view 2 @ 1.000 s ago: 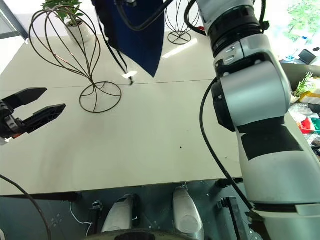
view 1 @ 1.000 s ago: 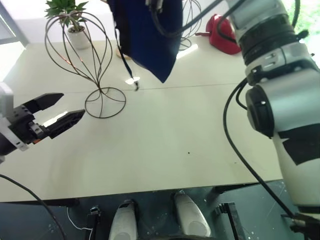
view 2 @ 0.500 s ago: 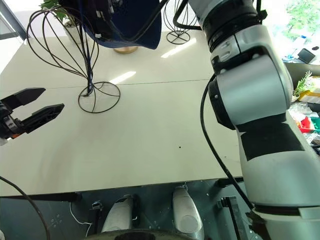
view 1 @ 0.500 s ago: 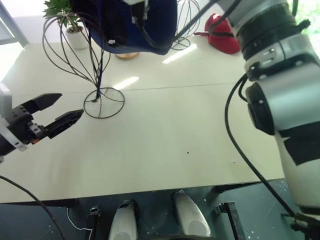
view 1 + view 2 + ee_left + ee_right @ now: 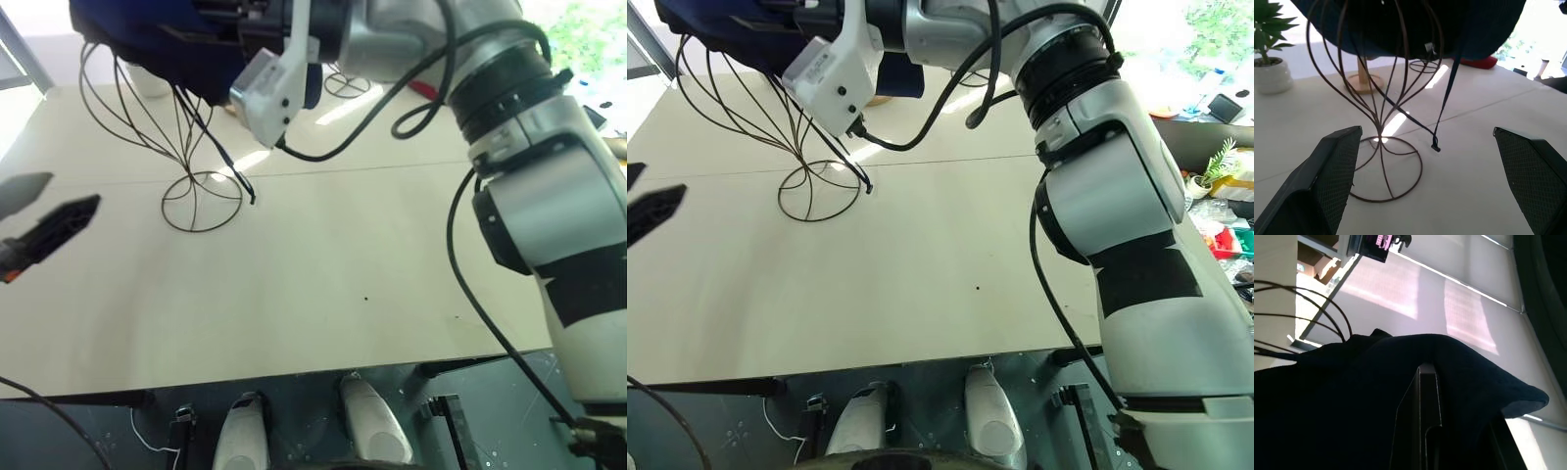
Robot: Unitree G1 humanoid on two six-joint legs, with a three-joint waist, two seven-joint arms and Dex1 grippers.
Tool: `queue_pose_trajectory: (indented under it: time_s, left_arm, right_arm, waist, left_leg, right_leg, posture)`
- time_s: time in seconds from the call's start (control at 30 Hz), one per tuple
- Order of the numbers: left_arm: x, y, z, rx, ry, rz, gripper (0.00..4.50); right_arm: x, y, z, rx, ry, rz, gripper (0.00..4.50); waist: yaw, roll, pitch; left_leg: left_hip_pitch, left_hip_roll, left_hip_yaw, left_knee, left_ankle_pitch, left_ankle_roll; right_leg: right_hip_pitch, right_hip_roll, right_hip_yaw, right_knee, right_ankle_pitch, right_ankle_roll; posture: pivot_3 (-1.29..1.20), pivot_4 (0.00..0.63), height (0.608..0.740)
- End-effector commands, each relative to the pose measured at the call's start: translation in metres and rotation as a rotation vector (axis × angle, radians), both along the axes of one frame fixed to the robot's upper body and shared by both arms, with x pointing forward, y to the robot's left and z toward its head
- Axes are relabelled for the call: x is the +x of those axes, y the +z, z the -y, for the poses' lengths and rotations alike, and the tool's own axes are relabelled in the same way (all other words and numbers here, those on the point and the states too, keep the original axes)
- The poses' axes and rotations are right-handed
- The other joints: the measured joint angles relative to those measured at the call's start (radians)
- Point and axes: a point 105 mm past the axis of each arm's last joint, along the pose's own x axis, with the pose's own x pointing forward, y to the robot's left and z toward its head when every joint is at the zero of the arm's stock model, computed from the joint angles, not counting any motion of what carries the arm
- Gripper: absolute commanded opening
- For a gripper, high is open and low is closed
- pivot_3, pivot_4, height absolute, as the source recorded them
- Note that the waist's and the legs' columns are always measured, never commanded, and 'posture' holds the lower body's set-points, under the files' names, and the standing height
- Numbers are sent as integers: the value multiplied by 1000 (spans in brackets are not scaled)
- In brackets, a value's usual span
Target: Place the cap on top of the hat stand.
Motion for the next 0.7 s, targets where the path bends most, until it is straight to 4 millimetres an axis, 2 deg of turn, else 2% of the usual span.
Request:
queue_pose_trajectory:
  time_s: [0.03, 0.23, 0.3, 0.47, 0.57, 0.7]
  left_arm:
    - [-16, 15, -6, 12, 30, 42, 4500]
    - [-32, 9, -2, 49, 42, 5, 4500]
    - [-34, 9, 1, 56, 41, 6, 4500]
    - [-32, 9, 6, 58, 41, 12, 4500]
    - [-32, 9, 8, 58, 41, 15, 4500]
    - [-33, 6, 10, 57, 44, 9, 4500]
  right_arm:
    - [-4, 19, 0, 33, -4, 149, 57]
    - [-2, 16, -4, -48, 7, 399, 57]
    - [-11, 16, -10, -72, 70, 498, 57]
    - [-38, 12, -29, -84, 238, 568, 57]
    - [-45, -5, -35, -132, 314, 562, 57]
    - [-39, -45, -36, -241, 357, 492, 57]
  waist:
    - [0, 0, 0]
    - [1, 0, 0]
    - [1, 0, 0]
    - [0, -1, 0]
    - [0, -1, 0]
    - [1, -3, -2]
  left_leg:
    - [0, 0, 0, 0, 0, 0]
    - [0, 0, 0, 0, 0, 0]
    - [0, 0, 0, 0, 0, 0]
    - [0, 0, -1, -1, 0, 0]
    - [0, 0, -1, -1, 0, 0]
    - [0, 0, -2, -1, 0, 0]
  right_leg:
    - [0, 0, 0, 0, 0, 0]
    - [-1, 0, 0, 0, -1, -2]
    - [-1, -1, 0, 0, -2, -4]
    - [-1, 0, 0, 1, -3, -5]
    - [-1, 0, 0, 1, -3, -5]
    - [0, 0, -1, 1, -3, -5]
  posture:
    - [0, 150, 739]
    - [0, 150, 739]
    - [0, 150, 739]
    - [0, 150, 739]
    - [0, 150, 739]
    - [0, 150, 739]
